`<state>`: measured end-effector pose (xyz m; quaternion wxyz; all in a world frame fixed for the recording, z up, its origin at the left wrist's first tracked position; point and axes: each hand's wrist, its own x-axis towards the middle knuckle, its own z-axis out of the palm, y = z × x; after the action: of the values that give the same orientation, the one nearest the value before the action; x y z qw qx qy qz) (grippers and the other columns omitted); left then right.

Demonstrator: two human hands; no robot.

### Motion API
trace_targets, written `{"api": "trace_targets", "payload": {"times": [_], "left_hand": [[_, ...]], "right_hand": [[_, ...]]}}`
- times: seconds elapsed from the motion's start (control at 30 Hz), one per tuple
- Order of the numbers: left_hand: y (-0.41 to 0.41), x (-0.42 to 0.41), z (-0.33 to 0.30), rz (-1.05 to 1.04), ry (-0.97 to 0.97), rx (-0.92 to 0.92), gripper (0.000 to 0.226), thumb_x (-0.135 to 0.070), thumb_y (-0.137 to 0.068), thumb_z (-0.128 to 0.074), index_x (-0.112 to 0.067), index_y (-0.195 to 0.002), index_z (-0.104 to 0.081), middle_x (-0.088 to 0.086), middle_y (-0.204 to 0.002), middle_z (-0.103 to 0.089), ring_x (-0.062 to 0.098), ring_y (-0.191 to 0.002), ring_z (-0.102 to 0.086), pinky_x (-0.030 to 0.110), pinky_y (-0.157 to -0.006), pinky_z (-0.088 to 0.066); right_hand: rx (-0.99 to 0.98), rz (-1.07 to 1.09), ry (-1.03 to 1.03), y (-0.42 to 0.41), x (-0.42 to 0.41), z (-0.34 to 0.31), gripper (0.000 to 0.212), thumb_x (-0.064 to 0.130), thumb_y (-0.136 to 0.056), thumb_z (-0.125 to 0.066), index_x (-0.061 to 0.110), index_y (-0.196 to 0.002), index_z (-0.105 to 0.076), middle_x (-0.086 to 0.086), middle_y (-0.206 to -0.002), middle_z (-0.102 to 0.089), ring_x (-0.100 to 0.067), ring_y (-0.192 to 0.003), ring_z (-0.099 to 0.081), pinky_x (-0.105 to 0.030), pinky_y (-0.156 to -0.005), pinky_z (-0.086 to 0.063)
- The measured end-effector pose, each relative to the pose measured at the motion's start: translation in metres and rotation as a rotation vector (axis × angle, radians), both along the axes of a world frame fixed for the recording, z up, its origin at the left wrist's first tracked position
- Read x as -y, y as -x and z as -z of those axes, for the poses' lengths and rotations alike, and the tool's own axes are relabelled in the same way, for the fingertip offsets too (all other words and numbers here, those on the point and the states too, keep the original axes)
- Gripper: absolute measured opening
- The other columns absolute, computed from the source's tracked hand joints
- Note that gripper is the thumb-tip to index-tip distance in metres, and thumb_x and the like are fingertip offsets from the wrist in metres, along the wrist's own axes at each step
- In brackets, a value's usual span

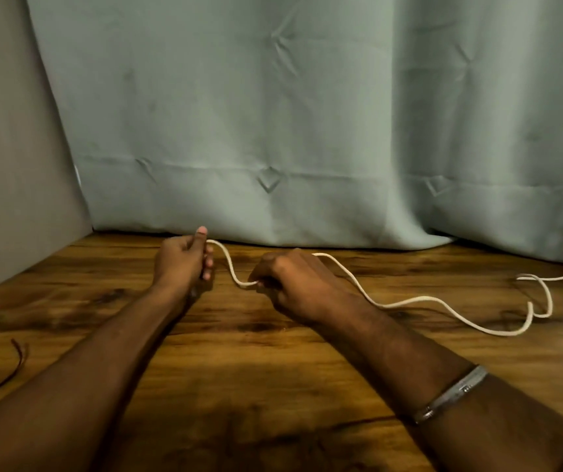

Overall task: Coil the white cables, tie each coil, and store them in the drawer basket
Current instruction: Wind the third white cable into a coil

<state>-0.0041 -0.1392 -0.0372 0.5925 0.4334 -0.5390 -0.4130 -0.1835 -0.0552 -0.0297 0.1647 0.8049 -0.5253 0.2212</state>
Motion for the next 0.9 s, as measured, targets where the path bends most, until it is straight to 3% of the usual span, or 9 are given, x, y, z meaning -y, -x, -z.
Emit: {"api": "trace_targets", "payload": {"times": [0.17, 0.3, 0.4, 0.5, 0.57, 0.67, 0.7, 0.77, 0.9], "left_hand": [[0.017, -0.009, 0.000, 0.296, 0.084, -0.037, 0.040, -0.015, -0.107, -0.042, -0.003, -0.075, -0.064, 0.000, -0.051, -0.064, 0.007, -0.041, -0.054, 0.022, -0.048, -0.041], [0.023, -0.028, 0.000, 0.486, 0.036, 0.015, 0.044, -0.011, -0.105, -0.043, 0.002, -0.064, -0.054, 0.004, -0.038, -0.055, 0.004, -0.031, -0.048, 0.014, -0.040, -0.039], [0.022, -0.030, -0.003, 0.609, -0.018, -0.014, 0.034, -0.019, -0.099, -0.054, -0.002, -0.075, -0.070, 0.010, -0.061, -0.067, 0.014, -0.049, -0.063, 0.021, -0.049, -0.054], [0.024, -0.034, -0.008, 0.594, -0.050, -0.062, 0.040, -0.026, -0.104, -0.048, -0.004, -0.077, -0.069, 0.014, -0.059, -0.064, 0.020, -0.049, -0.063, 0.026, -0.049, -0.052], [0.026, -0.037, -0.009, 0.576, -0.033, -0.066, 0.049, -0.030, -0.105, -0.045, -0.007, -0.064, -0.058, 0.010, -0.044, -0.050, 0.021, -0.041, -0.058, 0.023, -0.044, -0.046], [0.023, -0.041, -0.005, 0.550, -0.009, 0.005, 0.055, -0.039, -0.105, -0.043, -0.011, -0.059, -0.052, 0.004, -0.041, -0.037, 0.019, -0.036, -0.048, 0.021, -0.043, -0.041], [0.022, -0.040, -0.004, 0.548, 0.001, 0.032, 0.057, -0.043, -0.103, -0.044, -0.011, -0.058, -0.054, 0.004, -0.043, -0.037, 0.018, -0.036, -0.044, 0.022, -0.044, -0.039], [0.020, -0.041, -0.006, 0.534, 0.015, 0.035, 0.058, -0.049, -0.100, -0.047, -0.011, -0.058, -0.060, 0.006, -0.045, -0.045, 0.014, -0.037, -0.039, 0.023, -0.046, -0.033], [0.015, -0.037, -0.007, 0.595, 0.080, 0.033, 0.046, -0.047, -0.090, -0.054, -0.011, -0.065, -0.068, 0.000, -0.046, -0.055, 0.006, -0.038, -0.034, 0.026, -0.051, -0.025]], "right_hand": [[0.143, -0.181, 0.096, -0.016, -0.009, -0.004, 0.020, 0.031, -0.092, -0.075, 0.028, -0.111, -0.078, 0.008, -0.109, -0.071, -0.011, -0.097, -0.059, -0.015, -0.068, -0.029], [0.303, -0.152, 0.133, -0.019, -0.006, -0.004, 0.016, 0.018, -0.089, -0.075, 0.027, -0.102, -0.077, 0.010, -0.093, -0.065, -0.011, -0.085, -0.062, -0.024, -0.069, -0.042], [0.481, -0.131, 0.159, -0.018, -0.008, -0.007, 0.019, 0.023, -0.085, -0.079, 0.027, -0.098, -0.067, 0.010, -0.092, -0.069, -0.008, -0.084, -0.065, -0.034, -0.072, -0.053], [0.539, -0.013, 0.203, -0.014, -0.010, -0.012, 0.024, 0.038, -0.080, -0.083, 0.028, -0.094, -0.066, 0.013, -0.093, -0.067, 0.002, -0.074, -0.057, -0.022, -0.064, -0.045], [0.656, 0.084, 0.060, -0.013, -0.003, -0.008, 0.034, 0.055, -0.077, -0.080, 0.025, -0.091, -0.070, 0.012, -0.087, -0.073, 0.002, -0.072, -0.063, -0.026, -0.065, -0.051], [0.981, -0.058, -0.239, -0.018, 0.004, 0.006, 0.048, 0.059, -0.076, -0.081, 0.013, -0.083, -0.070, -0.006, -0.070, -0.076, -0.028, -0.067, -0.076, -0.052, -0.069, -0.062], [1.080, -0.137, -0.293, -0.019, 0.006, 0.008, 0.041, 0.048, -0.083, -0.082, 0.009, -0.081, -0.069, -0.008, -0.066, -0.073, -0.031, -0.062, -0.075, -0.049, -0.066, -0.062], [1.280, -0.257, -0.392, -0.020, 0.001, 0.004, 0.025, 0.020, -0.094, -0.076, -0.002, -0.090, -0.066, -0.010, -0.059, -0.064, -0.016, -0.047, -0.068, -0.025, -0.050, -0.053], [1.281, -0.259, -0.532, -0.013, -0.005, -0.005, 0.012, 0.021, -0.098, -0.070, 0.010, -0.094, -0.072, -0.002, -0.069, -0.065, -0.002, -0.040, -0.046, -0.014, -0.039, -0.031]]}}
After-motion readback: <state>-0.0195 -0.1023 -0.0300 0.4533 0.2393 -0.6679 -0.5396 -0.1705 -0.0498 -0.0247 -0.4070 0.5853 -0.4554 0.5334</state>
